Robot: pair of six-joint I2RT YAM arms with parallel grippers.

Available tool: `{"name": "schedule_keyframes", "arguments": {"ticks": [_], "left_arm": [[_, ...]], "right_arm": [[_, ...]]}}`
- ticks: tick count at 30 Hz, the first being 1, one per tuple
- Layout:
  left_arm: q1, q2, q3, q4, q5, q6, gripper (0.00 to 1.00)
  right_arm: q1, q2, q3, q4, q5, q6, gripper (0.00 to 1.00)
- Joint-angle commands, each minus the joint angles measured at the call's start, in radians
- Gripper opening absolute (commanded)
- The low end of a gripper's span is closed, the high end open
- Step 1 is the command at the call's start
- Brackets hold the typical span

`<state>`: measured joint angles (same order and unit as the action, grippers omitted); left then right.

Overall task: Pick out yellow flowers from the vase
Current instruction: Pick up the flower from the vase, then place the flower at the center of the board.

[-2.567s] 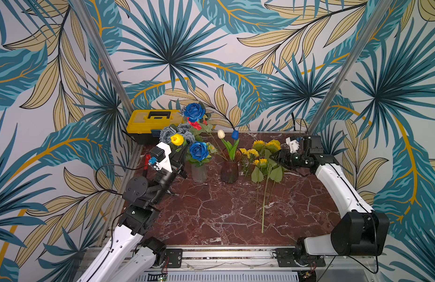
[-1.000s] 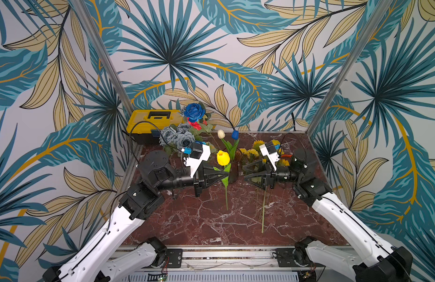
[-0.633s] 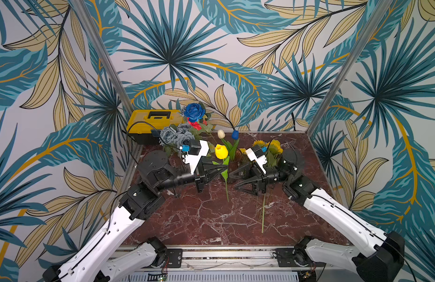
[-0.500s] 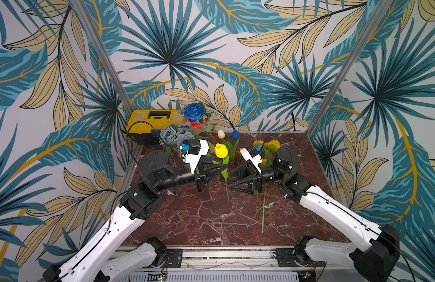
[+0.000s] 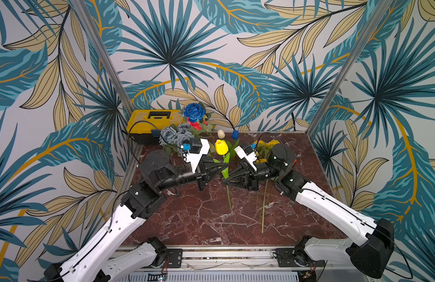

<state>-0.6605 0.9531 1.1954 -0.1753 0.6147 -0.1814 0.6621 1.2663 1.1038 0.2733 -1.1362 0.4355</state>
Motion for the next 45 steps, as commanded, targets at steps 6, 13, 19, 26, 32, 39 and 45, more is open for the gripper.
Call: {"name": "schedule_keyframes", "arguments": {"ticks": [6, 13, 19, 26, 32, 39, 45], "left_arm": [[-0.004, -0.016, -0.003, 0.019, -0.014, 0.013, 0.33], [-0.005, -0.033, 0.001, 0.021, 0.057, 0.023, 0.99], [-0.004, -0.153, -0.048, 0.036, -0.172, 0.042, 0.99], [-0.004, -0.378, -0.147, 0.093, -0.438, 0.077, 0.99], [-0.004, -0.539, -0.274, 0.153, -0.945, 0.043, 0.99], [-0.002, -0.528, -0.377, 0.078, -1.503, 0.052, 0.99], [0.080, -0.565, -0.492, 0.037, -1.622, -0.055, 0.99]], "right_arm": [[0.007, 0.002, 0.016, 0.009, 0.003, -0.004, 0.04], [0.005, -0.014, 0.017, -0.029, 0.039, -0.042, 0.02], [-0.029, -0.059, 0.015, -0.137, 0.143, -0.099, 0.02], [-0.110, -0.122, -0.014, -0.218, 0.226, -0.128, 0.02], [-0.233, -0.166, -0.027, -0.343, 0.426, -0.135, 0.01], [-0.394, -0.147, -0.010, -0.565, 0.686, -0.122, 0.01], [-0.472, -0.068, -0.014, -0.681, 0.798, -0.119, 0.01]]}}
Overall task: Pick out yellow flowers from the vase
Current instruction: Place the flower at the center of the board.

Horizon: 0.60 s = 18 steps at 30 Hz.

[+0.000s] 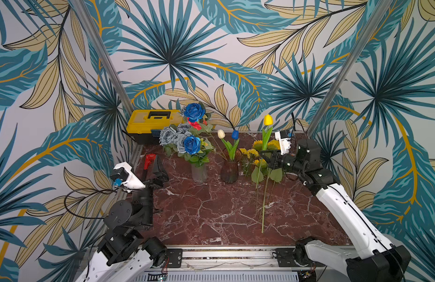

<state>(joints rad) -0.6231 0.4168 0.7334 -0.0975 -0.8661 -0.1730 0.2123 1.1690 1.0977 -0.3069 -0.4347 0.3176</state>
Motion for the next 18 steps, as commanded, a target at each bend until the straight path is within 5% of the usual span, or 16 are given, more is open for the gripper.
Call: {"name": "schedule_keyframes", "arguments": {"ticks": [1, 8, 13, 18], "left_arm": [[0.080, -0.037, -0.044, -0.078, -0.129, -0.108, 0.99], [0.357, 0.091, -0.079, -0.294, 0.198, -0.333, 0.99], [0.538, 0.223, -0.150, -0.227, 0.437, -0.440, 0.99], [0.616, 0.309, -0.209, -0.128, 0.539, -0.457, 0.99]], "right_arm": [[-0.032, 0.044, -0.012, -0.107, 0.103, 0.000, 0.01], [-0.072, 0.141, -0.024, -0.125, 0.092, -0.011, 0.01], [-0.089, 0.229, 0.003, -0.174, 0.078, -0.032, 0.01], [-0.094, 0.368, 0.075, -0.286, 0.063, -0.071, 0.01]]}}
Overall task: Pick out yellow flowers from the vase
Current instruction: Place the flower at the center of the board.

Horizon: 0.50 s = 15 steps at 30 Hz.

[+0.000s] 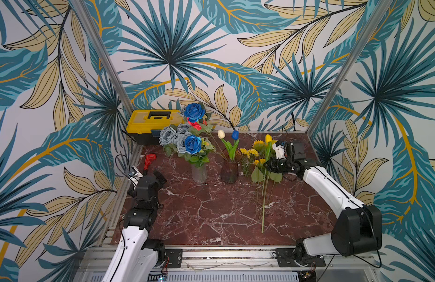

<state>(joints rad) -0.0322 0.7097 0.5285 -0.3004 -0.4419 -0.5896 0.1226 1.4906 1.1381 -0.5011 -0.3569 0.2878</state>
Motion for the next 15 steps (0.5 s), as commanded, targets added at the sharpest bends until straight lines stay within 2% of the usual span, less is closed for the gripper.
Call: {"name": "schedule_keyframes", "arguments": {"ticks": [1, 4, 10, 15], "left_arm": [[0.026, 0.031, -0.005, 0.078, 0.123, -0.038, 0.99], [0.025, 0.053, -0.015, 0.098, 0.140, -0.034, 0.99], [0.029, 0.061, -0.046, 0.126, 0.133, -0.025, 0.99], [0.035, 0.091, -0.053, 0.149, 0.152, -0.019, 0.99]], "right_arm": [[-0.003, 0.080, 0.050, -0.114, -0.030, -0.054, 0.01], [-0.003, 0.158, 0.087, -0.151, -0.054, -0.076, 0.00], [-0.003, 0.247, 0.127, -0.195, 0.022, -0.093, 0.00], [-0.003, 0.283, 0.135, -0.205, 0.033, -0.092, 0.00]]}}
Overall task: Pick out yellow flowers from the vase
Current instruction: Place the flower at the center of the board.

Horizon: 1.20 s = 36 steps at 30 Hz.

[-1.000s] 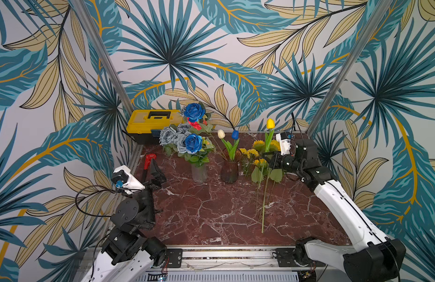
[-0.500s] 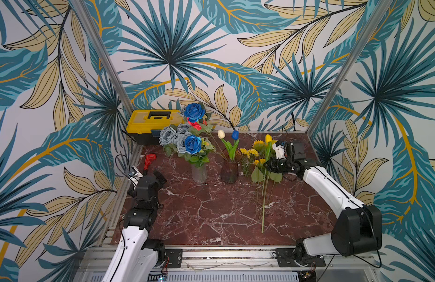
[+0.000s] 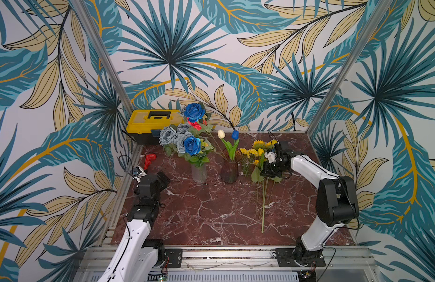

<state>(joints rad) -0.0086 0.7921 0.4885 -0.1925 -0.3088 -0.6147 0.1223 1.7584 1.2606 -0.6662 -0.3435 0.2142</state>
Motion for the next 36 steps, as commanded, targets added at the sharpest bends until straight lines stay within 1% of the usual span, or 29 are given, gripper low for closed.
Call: {"name": "schedule_keyframes", "arguments": {"ticks": [1, 3, 7, 16, 20, 24, 26, 32, 34, 36], "left_arm": [[0.012, 0.015, -0.014, 0.047, 0.022, 0.007, 0.99], [0.014, 0.026, -0.018, 0.061, 0.026, 0.009, 0.99], [0.015, 0.041, -0.018, 0.079, 0.042, 0.008, 0.99], [0.019, 0.039, -0.018, 0.079, 0.047, 0.007, 0.99], [0.023, 0.035, -0.016, 0.080, 0.046, 0.011, 0.99], [0.025, 0.040, -0.018, 0.084, 0.046, 0.015, 0.99], [0.027, 0.045, -0.018, 0.085, 0.045, 0.018, 0.99], [0.033, 0.057, -0.025, 0.097, 0.044, 0.020, 0.99], [0.035, 0.057, -0.024, 0.098, 0.041, 0.025, 0.99], [0.037, 0.057, -0.022, 0.097, 0.033, 0.036, 1.00]], "right_arm": [[-0.003, 0.018, 0.011, -0.038, 0.019, -0.018, 0.00], [-0.003, 0.021, 0.009, -0.039, 0.018, -0.019, 0.03], [-0.002, 0.021, 0.004, -0.045, 0.021, -0.020, 0.13], [-0.003, 0.008, 0.000, -0.066, 0.030, -0.025, 0.29], [-0.003, -0.011, -0.004, -0.077, 0.034, -0.024, 0.38], [-0.003, -0.055, -0.015, -0.075, 0.043, -0.020, 0.51], [-0.002, -0.080, -0.015, -0.074, 0.039, -0.022, 0.54], [-0.003, -0.169, -0.015, -0.067, -0.001, -0.025, 0.67], [-0.003, -0.216, -0.028, -0.042, 0.002, -0.020, 0.71], [-0.002, -0.273, -0.044, -0.002, 0.024, -0.013, 0.73]]}}
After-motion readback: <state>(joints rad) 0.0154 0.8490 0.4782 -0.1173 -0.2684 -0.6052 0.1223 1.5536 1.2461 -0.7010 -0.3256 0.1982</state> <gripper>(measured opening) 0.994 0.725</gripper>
